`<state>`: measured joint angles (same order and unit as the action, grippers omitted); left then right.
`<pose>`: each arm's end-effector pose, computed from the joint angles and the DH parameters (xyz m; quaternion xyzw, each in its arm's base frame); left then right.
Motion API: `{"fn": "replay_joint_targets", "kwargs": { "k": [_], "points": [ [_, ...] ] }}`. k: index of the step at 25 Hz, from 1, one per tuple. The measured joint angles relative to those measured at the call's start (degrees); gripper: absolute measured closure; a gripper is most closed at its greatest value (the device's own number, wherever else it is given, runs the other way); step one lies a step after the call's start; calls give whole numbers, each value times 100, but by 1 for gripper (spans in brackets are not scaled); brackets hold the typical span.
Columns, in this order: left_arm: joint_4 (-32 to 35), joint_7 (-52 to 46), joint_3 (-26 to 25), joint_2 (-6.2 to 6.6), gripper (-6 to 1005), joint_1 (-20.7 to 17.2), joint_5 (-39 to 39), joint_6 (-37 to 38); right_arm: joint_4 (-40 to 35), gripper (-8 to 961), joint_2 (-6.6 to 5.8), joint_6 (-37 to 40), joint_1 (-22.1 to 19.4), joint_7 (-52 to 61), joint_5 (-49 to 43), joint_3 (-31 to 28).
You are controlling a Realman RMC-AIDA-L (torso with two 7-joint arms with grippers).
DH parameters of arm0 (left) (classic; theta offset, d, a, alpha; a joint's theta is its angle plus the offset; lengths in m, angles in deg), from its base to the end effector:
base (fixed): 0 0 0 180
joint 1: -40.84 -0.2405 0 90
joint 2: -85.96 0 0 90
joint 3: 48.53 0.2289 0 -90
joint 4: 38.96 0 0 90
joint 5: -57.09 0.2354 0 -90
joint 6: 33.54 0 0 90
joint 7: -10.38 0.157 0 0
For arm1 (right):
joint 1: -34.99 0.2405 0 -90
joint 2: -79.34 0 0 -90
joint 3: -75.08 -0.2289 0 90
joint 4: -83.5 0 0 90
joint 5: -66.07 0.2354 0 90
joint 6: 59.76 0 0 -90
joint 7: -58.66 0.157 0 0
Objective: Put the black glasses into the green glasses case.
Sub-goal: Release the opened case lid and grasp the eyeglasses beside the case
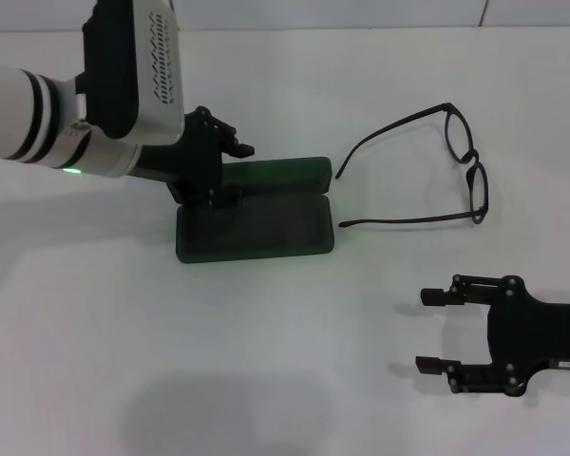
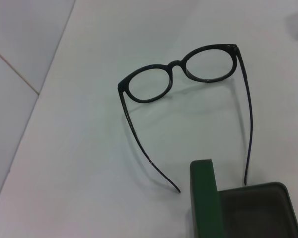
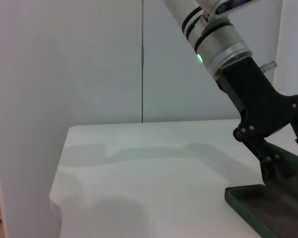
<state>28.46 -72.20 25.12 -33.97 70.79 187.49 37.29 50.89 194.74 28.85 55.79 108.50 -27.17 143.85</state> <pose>-0.1770 0.3913 -0.0112 -0.9771 0.0926 0.0658 0.1801 0.2662 0.2829 -0.0384 -0.9678 0.0108 0.2345 0.0906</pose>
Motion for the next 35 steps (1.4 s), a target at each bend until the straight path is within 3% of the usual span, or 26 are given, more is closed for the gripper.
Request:
{"fn": "replay_joint_targets", "kwargs": {
  "k": [6, 10, 12, 15, 18, 21, 23, 25, 29, 32, 35],
  "points": [
    [406, -279, -106, 24, 519, -273, -609, 114, 0, 248, 0, -4, -7, 0, -2, -14],
    [422, -623, -866, 34, 415, -602, -2016, 642, 11, 248, 0, 6, -15, 55, 27, -78],
    [68, -713, -1250, 45, 383, -699, -2747, 962, 11, 248, -1, 23, -2, 176, 34, -174],
    [-1150, -582, -2047, 154, 335, -737, -3884, 1684, 11, 248, -6, 31, 21, 287, 42, -243],
    [-2686, -44, -2816, 427, 319, -739, -4527, 2311, -22, 248, -7, 24, 35, 341, 47, -252],
    [-3488, 640, -3147, 656, 318, -918, -4444, 2359, -61, 248, -13, 20, 38, 493, 127, -291],
    [-3621, 1011, -3196, 700, 318, -1174, -4335, 2248, -66, 248, -27, 65, 43, 682, 180, -448],
    [-3543, 1298, -3208, 681, 317, -1499, -4227, 2148, -106, 248, -31, 106, 56, 917, 187, -777],
    [-3397, 2108, -3203, 508, 312, -1979, -3846, 2148, -486, 248, -48, 53, 35, 1644, 174, -1341],
    [-3398, 2437, -3186, 404, 305, -2093, -3552, 2174, -988, 247, -230, -111, 103, 2771, 112, -1456],
    [-3400, 2533, -3163, 356, 280, -2151, -3185, 2226, -1371, 247, -551, -213, 475, 4142, -208, -1498]
  ]
}}
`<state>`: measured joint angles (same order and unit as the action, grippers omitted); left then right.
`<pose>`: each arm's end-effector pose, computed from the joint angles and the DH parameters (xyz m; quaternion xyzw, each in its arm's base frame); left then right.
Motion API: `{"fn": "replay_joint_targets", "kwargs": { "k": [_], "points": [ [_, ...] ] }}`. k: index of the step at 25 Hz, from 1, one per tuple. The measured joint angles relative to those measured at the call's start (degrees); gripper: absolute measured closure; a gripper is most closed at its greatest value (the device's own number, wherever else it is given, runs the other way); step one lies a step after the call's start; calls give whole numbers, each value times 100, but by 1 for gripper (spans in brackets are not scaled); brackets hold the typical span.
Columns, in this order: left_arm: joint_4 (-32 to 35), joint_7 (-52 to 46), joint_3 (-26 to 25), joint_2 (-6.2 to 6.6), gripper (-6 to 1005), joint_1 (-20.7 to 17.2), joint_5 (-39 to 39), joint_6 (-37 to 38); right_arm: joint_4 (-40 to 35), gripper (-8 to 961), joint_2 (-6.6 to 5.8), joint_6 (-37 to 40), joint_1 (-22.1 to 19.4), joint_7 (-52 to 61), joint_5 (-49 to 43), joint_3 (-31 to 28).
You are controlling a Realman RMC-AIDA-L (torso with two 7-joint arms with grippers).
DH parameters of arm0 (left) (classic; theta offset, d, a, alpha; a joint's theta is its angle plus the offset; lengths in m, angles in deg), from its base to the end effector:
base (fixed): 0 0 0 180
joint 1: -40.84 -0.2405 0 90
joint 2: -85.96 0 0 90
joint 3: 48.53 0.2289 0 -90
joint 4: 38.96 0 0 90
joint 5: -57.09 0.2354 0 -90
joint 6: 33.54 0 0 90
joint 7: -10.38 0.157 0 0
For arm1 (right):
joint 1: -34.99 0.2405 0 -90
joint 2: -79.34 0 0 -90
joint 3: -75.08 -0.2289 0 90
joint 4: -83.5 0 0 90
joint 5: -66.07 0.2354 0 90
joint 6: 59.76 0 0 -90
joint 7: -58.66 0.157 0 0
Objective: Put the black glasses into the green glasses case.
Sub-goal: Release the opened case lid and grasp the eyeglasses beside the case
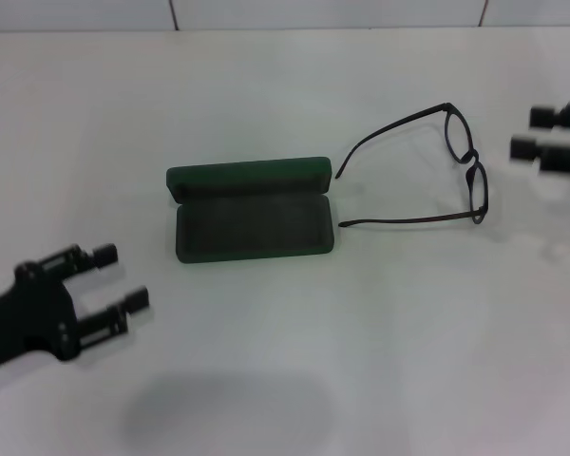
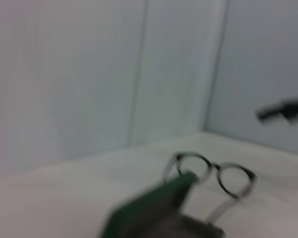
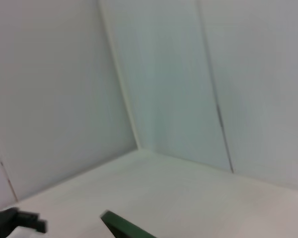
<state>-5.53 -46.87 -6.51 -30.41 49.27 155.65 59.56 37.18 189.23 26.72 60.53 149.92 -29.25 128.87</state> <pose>-0.3437 0.2388 0.0263 -0.9012 -0.2081 -0.2813 0.2558 0.2405 0.3666 0.0760 -0.9219 0.2260 0.2615 0.1748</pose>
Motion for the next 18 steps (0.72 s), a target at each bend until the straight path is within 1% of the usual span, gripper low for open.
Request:
{"fn": "replay_joint_targets", "kwargs": {
  "k": [3, 4, 5, 6, 7, 10, 13, 16, 18],
  "points": [
    [-12, -11, 6, -21, 245, -17, 346, 18, -67, 247, -411, -87, 661, 1502, -685, -37],
    [-22, 17, 5, -35, 233, -17, 396, 20, -54, 247, -522, -100, 859, 1894, -909, -37],
    [-35, 80, 7, -61, 222, -17, 424, 25, -41, 247, -626, -111, 1095, 2344, -1215, -37],
    [-40, 145, 6, -91, 210, -17, 435, 27, -35, 247, -693, -131, 1287, 2703, -1578, -37],
    [-39, 201, 7, -121, 198, -17, 442, 28, -35, 247, -736, -160, 1453, 3032, -1897, -38],
    [-30, 276, 5, -174, 164, 21, 453, 22, -28, 247, -806, -224, 1913, 4047, -2906, -38],
    [-61, 282, 4, -178, 140, 65, 455, -23, -9, 247, -807, -218, 2238, 4711, -3550, -32],
    [-65, 293, 4, -188, 122, 79, 467, -47, 38, 248, -752, -233, 2452, 5114, -3895, 24],
    [-75, 305, -1, -193, 116, 85, 500, -58, 33, 248, -645, -227, 2525, 5208, -4003, 33]
  ]
}}
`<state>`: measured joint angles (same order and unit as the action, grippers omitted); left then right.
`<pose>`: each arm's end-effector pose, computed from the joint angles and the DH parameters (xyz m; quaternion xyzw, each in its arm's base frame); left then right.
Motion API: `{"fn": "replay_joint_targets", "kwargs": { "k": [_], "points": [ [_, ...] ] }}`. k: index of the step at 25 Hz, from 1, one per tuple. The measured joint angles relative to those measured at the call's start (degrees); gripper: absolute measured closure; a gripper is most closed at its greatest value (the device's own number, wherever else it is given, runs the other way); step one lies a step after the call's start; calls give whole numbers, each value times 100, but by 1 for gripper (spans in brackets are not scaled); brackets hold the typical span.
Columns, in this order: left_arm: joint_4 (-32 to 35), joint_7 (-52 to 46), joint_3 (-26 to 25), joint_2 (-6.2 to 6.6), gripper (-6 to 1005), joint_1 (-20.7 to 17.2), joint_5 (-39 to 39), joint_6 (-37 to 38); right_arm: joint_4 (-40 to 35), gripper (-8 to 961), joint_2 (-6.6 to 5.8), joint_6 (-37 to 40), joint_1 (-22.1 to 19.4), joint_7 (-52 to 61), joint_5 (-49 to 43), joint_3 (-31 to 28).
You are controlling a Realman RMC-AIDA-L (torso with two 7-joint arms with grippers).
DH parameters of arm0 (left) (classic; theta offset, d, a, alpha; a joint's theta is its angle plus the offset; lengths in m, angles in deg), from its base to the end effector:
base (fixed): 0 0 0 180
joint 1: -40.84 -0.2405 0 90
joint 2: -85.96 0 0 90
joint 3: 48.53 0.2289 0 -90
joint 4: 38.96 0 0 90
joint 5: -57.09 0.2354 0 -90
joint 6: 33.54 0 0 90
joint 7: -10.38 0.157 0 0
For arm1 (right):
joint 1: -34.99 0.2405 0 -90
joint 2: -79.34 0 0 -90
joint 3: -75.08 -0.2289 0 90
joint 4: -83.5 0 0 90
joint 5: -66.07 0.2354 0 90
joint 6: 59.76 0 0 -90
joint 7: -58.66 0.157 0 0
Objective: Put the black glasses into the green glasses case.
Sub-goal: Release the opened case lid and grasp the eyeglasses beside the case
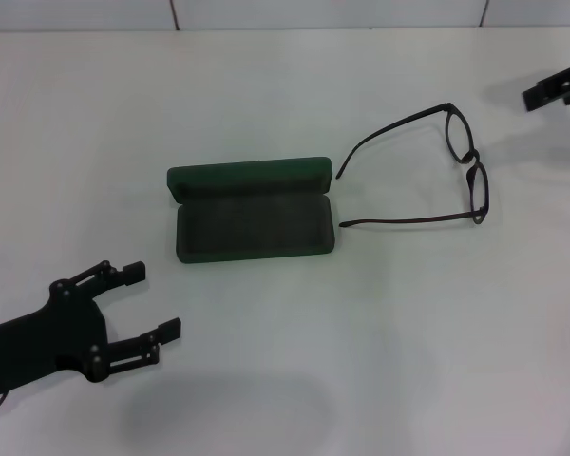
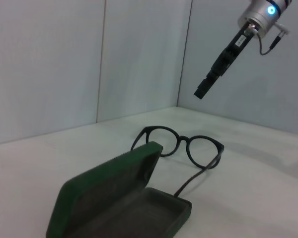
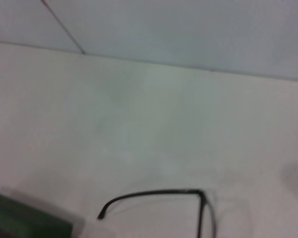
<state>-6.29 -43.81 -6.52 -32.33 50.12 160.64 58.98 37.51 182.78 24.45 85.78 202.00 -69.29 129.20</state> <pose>-0.3395 0.2329 0.0021 -0.9178 -0.1930 -0.2631 0.2263 0.1783 0.4529 0.1006 -0.8649 0.4629 -0.0016 0.1942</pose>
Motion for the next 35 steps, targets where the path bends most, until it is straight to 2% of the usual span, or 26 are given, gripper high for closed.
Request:
{"fn": "replay_joint_targets", "kwargs": {
  "k": [5, 6, 7, 14, 17, 26, 35],
  "points": [
    [-11, 75, -5, -27, 116, 15, 97, -61, -57, 250, 309, -103, 86, 425, -554, 12],
    [-12, 76, -1, -32, 116, 30, 102, -81, -39, 250, 420, -199, 109, 592, -742, 17],
    [-12, 76, 1, -37, 116, 51, 109, -104, -39, 250, 420, -199, 109, 592, -742, 17],
    [-15, 81, -11, -70, 117, 173, 209, -153, -4, 262, 797, -732, 148, 1036, -1026, 20],
    [-16, 89, -16, -73, 117, 186, 226, -159, 40, 271, 941, -1015, 150, 1039, -1032, 212],
    [-16, 94, -7, -81, 117, 188, 227, -161, 520, 296, 1096, -1480, 167, 989, -1036, 482],
    [-16, 94, -13, -81, 117, 188, 227, -159, 595, 322, 1145, -1745, 180, 986, -1042, 600]
  ]
}}
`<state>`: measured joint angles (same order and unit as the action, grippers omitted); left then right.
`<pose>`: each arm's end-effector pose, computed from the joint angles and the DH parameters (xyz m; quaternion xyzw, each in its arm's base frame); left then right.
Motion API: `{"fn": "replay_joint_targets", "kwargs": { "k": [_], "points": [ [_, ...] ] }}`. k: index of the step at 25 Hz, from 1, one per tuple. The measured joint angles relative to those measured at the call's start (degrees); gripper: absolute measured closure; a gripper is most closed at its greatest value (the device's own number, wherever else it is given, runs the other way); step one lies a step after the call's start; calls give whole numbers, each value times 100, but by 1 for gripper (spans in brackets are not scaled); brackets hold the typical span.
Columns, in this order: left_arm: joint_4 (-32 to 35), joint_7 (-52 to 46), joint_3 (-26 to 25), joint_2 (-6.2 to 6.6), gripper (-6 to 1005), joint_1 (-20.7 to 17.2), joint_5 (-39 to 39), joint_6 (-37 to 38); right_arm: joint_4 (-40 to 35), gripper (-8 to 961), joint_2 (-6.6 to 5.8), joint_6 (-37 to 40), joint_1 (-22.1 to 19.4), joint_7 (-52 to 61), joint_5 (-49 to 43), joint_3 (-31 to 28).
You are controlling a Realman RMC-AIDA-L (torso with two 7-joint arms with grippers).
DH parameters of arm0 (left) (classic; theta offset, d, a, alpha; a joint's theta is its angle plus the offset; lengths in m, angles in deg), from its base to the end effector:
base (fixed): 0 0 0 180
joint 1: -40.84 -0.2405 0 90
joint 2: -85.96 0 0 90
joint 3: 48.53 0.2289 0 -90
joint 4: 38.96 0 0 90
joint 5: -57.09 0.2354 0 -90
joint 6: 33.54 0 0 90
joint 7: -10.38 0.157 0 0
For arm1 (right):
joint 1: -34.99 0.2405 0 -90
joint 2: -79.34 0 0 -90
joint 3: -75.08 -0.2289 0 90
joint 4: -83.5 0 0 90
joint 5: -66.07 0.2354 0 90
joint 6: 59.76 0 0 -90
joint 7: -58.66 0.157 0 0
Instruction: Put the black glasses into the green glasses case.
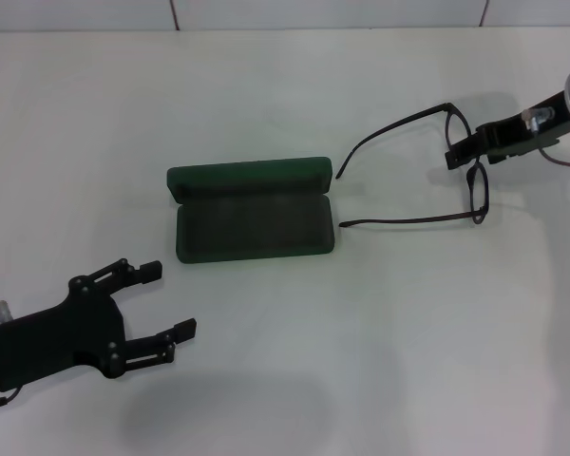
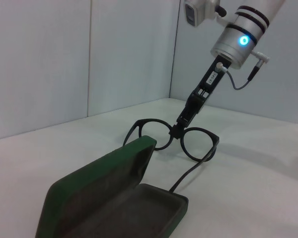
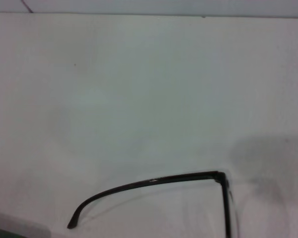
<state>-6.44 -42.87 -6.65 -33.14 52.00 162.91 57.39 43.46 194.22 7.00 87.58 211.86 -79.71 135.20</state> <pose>-0.3345 0.2412 -0.0076 -0.9265 -0.1792 -0.2498 0.2171 0.1877 0.4546 -0.0025 -0.8294 0.5058 -0.0386 0.2341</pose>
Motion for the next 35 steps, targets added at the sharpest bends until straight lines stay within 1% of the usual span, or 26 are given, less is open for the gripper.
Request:
{"fn": "replay_joint_targets", "kwargs": {
  "k": [3, 5, 9, 21, 26, 30, 32, 35],
  "points": [
    [0, 0, -7, 1, 117, 0, 0, 2, 3, 330, 39, -56, 0, -20, 7, 86],
    [0, 0, -9, 1, 117, 0, 0, 3, -15, 336, 57, -147, 0, -23, 33, 276],
    [0, 0, -25, 15, 118, -18, 0, 4, -129, 427, 112, -348, -6, 36, 63, 566],
    [-8, 77, -31, 7, 118, -1, 0, 0, -55, 755, 108, -320, 0, 66, 138, 617],
    [-8, 79, -31, 17, 118, -1, -1, -4, -121, 887, 83, -342, -20, 69, 114, 611],
    [-9, 78, -35, 22, 118, -36, -15, -6, -234, 888, 46, -352, -100, 63, 82, 567],
    [-9, 67, -39, 26, 118, -47, -20, -6, -409, 888, 20, -353, -223, 47, 90, 547],
    [-9, 31, -84, 23, 118, -50, -46, -4, -763, 888, -51, -307, -469, 45, 125, 506]
  ]
}}
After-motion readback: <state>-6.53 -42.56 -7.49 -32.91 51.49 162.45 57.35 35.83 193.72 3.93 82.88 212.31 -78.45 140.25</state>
